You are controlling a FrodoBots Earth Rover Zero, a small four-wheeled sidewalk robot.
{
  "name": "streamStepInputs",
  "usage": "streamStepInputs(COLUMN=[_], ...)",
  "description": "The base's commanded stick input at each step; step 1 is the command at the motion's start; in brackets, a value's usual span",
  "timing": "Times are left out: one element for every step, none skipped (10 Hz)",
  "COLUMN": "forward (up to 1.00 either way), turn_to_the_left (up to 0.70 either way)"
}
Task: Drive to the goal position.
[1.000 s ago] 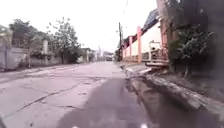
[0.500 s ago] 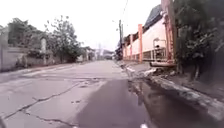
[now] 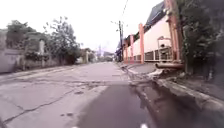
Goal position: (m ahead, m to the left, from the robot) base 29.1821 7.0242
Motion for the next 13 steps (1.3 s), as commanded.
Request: streamStepInputs(forward=[0.70,0.70,0.70,0.70,0.70,0.70,0.70,0.70,0.70,0.70,0.70,0.70,0.70], turn_to_the_left=[0.00,-0.05,-0.16,0.00,0.00,-0.04,-0.14,-0.06,-0.01,0.00,0.00,0.00,0.00])
